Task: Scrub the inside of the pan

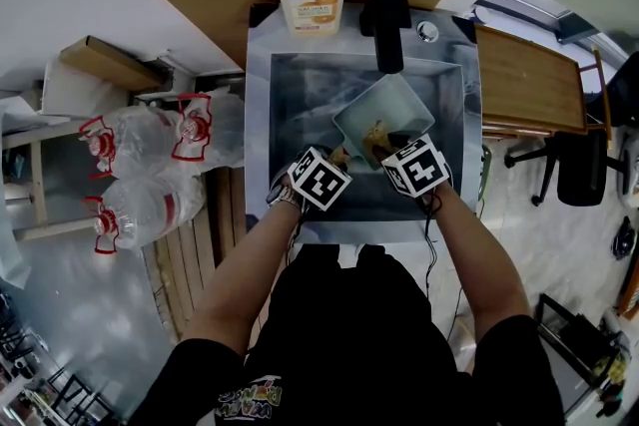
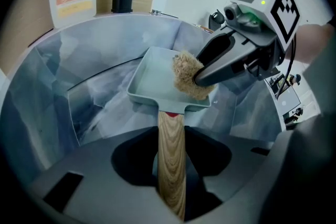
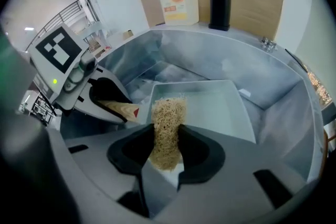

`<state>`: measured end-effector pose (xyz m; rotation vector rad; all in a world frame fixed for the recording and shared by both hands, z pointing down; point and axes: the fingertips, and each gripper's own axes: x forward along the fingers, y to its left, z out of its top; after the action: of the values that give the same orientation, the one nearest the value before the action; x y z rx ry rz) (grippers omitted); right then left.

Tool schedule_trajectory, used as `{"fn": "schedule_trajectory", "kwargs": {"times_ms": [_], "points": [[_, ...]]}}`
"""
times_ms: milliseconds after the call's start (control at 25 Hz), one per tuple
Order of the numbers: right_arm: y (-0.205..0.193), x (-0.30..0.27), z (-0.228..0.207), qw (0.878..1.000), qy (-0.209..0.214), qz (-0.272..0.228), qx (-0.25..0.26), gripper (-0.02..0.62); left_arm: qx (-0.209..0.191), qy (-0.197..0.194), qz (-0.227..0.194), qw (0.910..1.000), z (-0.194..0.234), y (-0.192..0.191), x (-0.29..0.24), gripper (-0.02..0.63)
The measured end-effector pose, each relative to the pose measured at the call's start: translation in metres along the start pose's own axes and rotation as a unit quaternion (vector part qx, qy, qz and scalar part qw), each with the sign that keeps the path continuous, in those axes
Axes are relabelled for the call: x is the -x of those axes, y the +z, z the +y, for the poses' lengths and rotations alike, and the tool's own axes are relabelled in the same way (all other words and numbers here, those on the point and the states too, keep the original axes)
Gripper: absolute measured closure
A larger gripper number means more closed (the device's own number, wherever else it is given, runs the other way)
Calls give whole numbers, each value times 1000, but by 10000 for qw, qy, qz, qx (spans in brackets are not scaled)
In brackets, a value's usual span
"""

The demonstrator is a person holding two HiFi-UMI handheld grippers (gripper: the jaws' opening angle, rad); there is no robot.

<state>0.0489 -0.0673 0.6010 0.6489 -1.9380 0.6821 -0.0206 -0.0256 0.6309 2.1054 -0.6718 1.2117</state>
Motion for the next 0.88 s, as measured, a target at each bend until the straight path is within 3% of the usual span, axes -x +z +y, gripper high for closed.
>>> {"fn": "schedule_trajectory", "kwargs": {"times_ms": [360, 880], "points": [[-11, -16, 15, 9993, -182, 253, 190, 450, 54, -2, -8, 10000, 1, 0, 0, 443], [-16, -10, -16, 9962, -654, 362, 437, 450, 112, -76, -7, 9999, 0, -1, 2, 443]]}}
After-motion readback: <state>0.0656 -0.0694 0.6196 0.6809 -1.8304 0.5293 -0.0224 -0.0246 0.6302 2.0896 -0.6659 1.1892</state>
